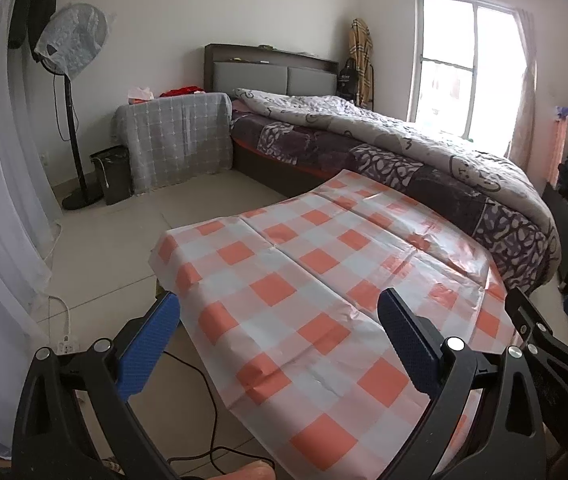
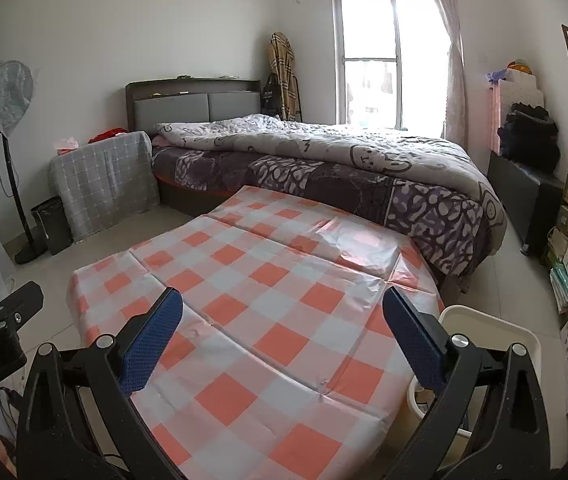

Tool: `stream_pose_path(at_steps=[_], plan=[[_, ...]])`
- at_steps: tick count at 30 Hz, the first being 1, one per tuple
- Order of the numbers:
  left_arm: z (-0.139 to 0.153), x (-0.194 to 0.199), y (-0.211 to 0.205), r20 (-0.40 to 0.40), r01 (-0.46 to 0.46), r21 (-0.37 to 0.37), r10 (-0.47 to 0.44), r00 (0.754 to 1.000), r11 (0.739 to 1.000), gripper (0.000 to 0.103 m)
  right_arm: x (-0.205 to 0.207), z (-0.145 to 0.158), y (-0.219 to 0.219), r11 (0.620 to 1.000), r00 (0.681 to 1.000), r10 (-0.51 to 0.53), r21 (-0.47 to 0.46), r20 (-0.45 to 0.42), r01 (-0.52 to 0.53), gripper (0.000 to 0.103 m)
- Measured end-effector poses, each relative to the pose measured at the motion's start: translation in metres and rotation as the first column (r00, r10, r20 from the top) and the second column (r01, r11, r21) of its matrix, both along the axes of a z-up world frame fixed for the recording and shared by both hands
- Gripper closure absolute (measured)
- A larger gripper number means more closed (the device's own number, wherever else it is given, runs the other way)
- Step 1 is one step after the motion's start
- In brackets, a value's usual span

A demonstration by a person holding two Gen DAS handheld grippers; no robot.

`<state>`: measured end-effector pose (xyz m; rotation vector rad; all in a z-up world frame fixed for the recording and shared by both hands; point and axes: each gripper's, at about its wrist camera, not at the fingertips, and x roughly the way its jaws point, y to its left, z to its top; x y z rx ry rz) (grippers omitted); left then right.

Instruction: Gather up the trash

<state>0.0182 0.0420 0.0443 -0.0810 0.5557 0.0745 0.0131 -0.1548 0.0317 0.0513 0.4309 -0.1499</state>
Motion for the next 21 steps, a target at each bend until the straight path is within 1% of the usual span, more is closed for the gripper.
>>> stream_pose_path(at_steps=[4, 10, 21], plan=[[-0.0011, 0.0006, 0.001, -0.004, -0.01, -0.001, 0.01, 1.0, 1.0, 0.007, 0.001, 0.0006, 0.0013, 1.0, 1.0, 0.001, -0.01, 0.0, -0.001, 0.007], [-0.0029, 0.001, -0.0002, -0.006, -0.014, 0.01, 0.014, 1.0, 1.0, 0.007, 0.0011, 0.0, 0.0017, 1.0, 1.0, 0.002, -0.004, -0.006, -0.002, 0.007], [-0.0062, 0.0016, -0.0028, -0.017, -0.009, 0.008, 0.009, 1.0, 1.0, 0.007, 0.0022, -0.0009, -0.0001, 1.0, 1.0, 0.001, 0.012, -0.02, -0.001, 0.007]])
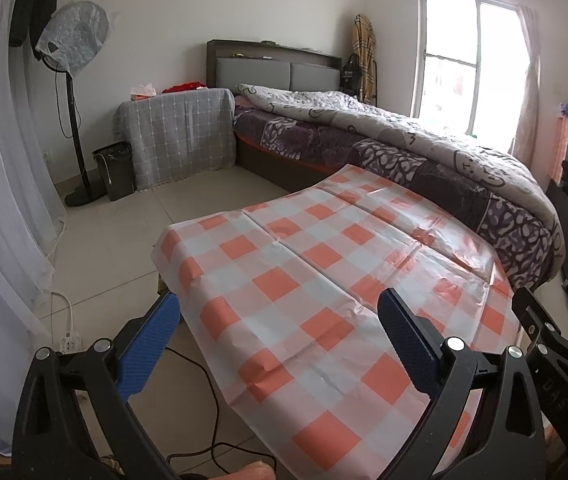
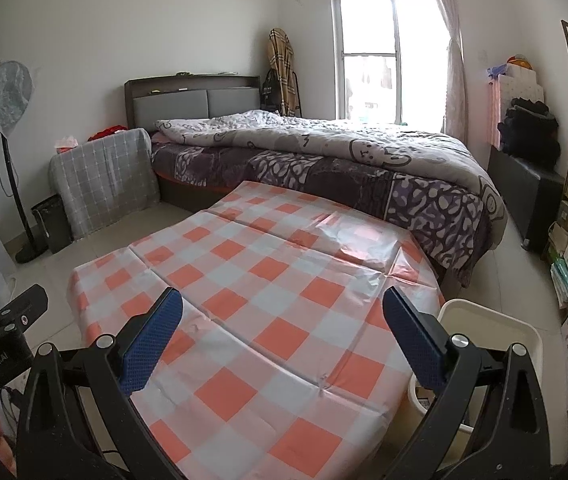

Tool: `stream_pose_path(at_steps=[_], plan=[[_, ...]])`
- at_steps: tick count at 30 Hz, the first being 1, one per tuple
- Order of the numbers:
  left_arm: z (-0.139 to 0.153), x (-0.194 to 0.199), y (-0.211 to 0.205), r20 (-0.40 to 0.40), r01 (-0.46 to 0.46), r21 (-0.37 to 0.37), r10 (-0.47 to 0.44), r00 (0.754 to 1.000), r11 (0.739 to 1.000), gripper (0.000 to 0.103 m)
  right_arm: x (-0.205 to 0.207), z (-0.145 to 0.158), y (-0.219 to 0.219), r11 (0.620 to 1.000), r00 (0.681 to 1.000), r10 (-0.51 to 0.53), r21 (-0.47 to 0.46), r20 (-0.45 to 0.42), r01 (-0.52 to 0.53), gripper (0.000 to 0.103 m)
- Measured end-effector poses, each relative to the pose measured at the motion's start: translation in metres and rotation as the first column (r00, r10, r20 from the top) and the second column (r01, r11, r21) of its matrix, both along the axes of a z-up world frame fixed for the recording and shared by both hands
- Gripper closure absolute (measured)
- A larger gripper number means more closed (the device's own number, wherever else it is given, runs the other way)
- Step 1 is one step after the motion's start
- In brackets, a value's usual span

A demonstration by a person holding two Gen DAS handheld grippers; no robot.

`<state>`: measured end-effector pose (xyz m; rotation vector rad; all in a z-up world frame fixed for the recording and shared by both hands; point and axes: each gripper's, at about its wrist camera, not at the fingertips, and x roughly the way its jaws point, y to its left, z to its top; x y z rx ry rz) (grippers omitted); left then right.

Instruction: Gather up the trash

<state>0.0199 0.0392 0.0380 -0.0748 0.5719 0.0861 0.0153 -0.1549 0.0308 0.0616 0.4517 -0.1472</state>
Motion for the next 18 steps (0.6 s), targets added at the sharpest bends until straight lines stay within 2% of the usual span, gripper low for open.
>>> stream_pose_path(at_steps=[18], plan=[[-0.0035, -0.0005, -0.0001, -0.006, -0.002, -0.002, 0.002, 1.0, 1.0, 0.007, 0.0019, -0.0013, 0.0004, 1.0, 1.0, -0.004, 0.011, -0.009, 0.005, 0.007]])
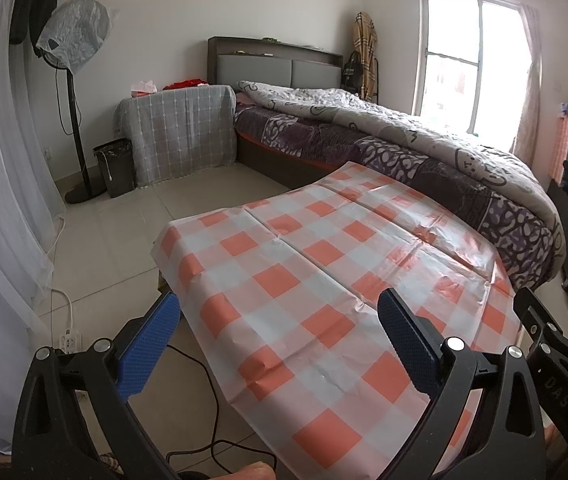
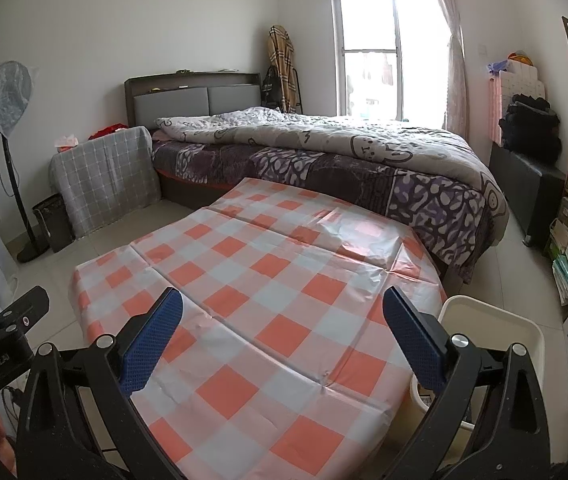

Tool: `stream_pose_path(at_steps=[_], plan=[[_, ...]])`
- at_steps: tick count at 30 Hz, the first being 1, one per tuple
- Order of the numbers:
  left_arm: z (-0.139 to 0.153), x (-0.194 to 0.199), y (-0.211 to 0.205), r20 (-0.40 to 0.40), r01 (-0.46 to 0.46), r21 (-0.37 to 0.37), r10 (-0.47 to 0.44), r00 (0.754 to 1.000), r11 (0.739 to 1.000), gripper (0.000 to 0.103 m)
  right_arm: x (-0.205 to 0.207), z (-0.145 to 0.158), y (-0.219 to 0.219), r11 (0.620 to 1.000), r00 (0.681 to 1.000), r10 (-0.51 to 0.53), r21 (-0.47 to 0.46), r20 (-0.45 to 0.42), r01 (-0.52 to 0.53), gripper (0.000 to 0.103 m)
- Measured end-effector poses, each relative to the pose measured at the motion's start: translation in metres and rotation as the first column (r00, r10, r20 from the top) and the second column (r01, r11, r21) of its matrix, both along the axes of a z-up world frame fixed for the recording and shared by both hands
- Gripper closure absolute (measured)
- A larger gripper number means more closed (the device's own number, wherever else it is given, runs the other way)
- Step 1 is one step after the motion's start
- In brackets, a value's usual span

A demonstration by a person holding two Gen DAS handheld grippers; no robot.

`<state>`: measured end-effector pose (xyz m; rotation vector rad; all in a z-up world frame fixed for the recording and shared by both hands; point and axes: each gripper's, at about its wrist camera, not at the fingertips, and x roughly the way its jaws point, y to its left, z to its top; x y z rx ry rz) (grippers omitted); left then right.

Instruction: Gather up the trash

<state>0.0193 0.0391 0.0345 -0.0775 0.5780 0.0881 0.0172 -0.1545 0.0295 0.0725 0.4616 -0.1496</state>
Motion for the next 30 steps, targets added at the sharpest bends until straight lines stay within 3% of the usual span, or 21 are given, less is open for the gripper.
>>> stream_pose_path(at_steps=[30], plan=[[-0.0037, 0.0004, 0.0023, -0.008, -0.005, -0.001, 0.005, 1.0, 1.0, 0.007, -0.0025, -0.0085, 0.0017, 1.0, 1.0, 0.005, 0.014, -0.013, -0.005, 0.007]])
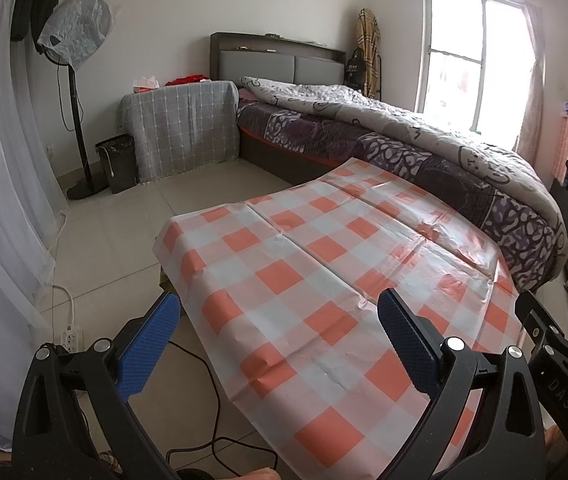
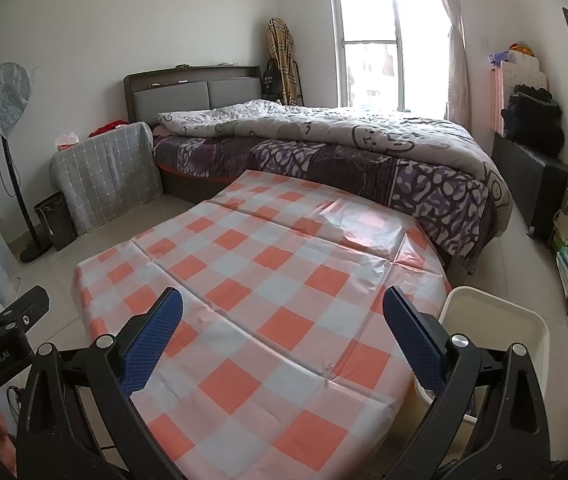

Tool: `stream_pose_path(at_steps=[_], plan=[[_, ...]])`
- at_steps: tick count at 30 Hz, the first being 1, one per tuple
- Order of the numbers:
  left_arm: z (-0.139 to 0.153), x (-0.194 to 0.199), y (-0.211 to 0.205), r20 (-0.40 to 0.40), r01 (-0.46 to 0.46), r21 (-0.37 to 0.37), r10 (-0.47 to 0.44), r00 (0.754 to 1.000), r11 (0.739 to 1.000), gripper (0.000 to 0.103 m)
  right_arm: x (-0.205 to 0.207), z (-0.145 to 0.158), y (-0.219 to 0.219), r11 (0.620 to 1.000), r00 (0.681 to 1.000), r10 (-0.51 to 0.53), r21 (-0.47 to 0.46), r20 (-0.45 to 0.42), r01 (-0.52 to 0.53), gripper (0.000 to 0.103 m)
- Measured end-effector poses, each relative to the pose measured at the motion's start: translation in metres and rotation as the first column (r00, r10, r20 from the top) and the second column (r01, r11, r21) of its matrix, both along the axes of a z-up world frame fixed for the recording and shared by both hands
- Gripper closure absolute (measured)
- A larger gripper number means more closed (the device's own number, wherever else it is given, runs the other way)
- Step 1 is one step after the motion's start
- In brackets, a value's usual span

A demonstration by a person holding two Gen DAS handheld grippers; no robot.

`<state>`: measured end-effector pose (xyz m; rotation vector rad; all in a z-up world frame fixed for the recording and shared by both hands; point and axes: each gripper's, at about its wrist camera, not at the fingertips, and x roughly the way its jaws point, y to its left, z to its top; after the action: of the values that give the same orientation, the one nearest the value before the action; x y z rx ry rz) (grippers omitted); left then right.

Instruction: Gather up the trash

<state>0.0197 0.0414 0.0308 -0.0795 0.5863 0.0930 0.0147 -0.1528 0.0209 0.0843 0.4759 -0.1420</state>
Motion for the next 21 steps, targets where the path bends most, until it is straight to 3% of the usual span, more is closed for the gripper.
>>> stream_pose_path(at_steps=[12, 21], plan=[[-0.0053, -0.0017, 0.0013, -0.009, -0.006, -0.005, 0.006, 1.0, 1.0, 0.007, 0.0005, 0.0, 0.0015, 1.0, 1.0, 0.0, 0.0, -0.003, 0.0, 0.007], [-0.0038, -0.0027, -0.0081, 0.001, 0.063, -0.005, -0.063, 0.998, 0.998, 0.008, -0.0006, -0.0002, 0.0019, 1.0, 1.0, 0.0, 0.002, -0.003, 0.0, 0.007]])
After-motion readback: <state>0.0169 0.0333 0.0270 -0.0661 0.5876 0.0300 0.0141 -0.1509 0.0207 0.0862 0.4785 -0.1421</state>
